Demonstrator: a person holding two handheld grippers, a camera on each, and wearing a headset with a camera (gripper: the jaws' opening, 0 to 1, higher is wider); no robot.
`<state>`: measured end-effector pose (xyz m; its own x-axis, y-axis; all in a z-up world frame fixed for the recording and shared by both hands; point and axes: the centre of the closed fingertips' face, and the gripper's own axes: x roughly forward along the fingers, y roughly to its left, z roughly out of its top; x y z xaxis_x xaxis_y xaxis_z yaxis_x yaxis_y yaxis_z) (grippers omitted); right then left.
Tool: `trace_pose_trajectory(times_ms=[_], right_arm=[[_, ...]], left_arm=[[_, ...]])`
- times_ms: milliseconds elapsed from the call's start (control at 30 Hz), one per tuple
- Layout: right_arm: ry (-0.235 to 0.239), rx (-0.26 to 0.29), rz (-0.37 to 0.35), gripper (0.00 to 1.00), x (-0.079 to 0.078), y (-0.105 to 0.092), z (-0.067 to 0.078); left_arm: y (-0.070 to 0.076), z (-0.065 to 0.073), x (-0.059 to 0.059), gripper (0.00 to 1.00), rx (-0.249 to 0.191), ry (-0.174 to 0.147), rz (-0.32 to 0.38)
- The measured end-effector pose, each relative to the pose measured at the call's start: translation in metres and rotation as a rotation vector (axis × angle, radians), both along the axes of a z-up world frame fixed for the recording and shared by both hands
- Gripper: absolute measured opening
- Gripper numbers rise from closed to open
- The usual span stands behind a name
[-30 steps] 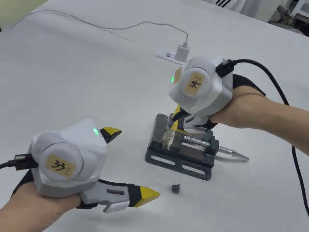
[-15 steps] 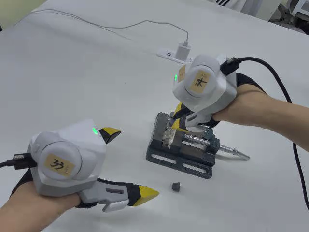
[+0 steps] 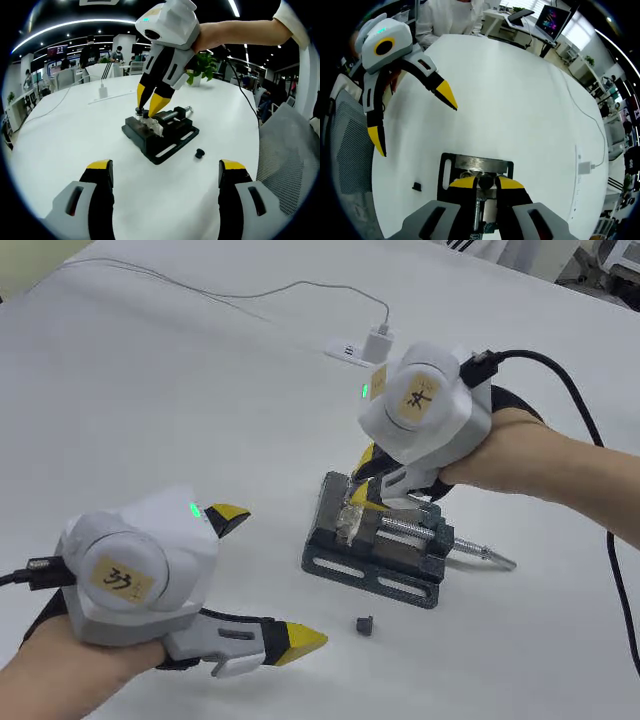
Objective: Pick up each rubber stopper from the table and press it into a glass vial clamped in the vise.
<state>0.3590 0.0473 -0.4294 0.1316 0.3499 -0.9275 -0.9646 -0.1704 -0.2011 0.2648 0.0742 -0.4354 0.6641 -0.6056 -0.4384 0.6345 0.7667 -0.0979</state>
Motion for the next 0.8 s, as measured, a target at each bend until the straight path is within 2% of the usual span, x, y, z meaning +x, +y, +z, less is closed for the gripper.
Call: trace_pose_trajectory(times_ms=[67, 200, 300, 333, 400, 533, 633, 800], right_arm=[[-0.008, 0.003, -0.005, 0.12, 0.001, -0.001, 0.001], [0.007, 0.016, -0.008, 0.12, 0.002, -0.003, 0.007], [0.041, 0.024, -0.018, 0.12, 0.002, -0.007, 0.011], [0.074, 0.035, -0.037, 0.12, 0.0, -0.009, 0.012], [0.108, 0.047, -0.048, 0.12, -0.001, -0.011, 0.013], [0.143, 0.059, -0.063, 0.1, 0.002, -0.014, 0.014], [0.17, 0.068, -0.063, 0.04, 0.005, -0.013, 0.012], [0.206, 0.071, -0.058, 0.01, 0.002, -0.008, 0.01]], left_arm=[[0.0, 0.0, 0.0, 0.85, -0.002, -0.002, 0.002], [0.002, 0.0, 0.0, 0.85, -0.001, -0.001, 0.004], [0.003, 0.0, 0.001, 0.85, 0.0, -0.002, 0.006], [0.004, 0.0, 0.001, 0.85, 0.0, -0.001, 0.006], [0.005, 0.0, 0.0, 0.85, 0.003, 0.0, 0.007], [0.005, -0.002, 0.0, 0.85, 0.002, 0.003, 0.009], [0.005, -0.002, -0.001, 0.85, 0.003, 0.006, 0.007], [0.005, -0.004, -0.001, 0.85, 0.004, 0.011, 0.005]])
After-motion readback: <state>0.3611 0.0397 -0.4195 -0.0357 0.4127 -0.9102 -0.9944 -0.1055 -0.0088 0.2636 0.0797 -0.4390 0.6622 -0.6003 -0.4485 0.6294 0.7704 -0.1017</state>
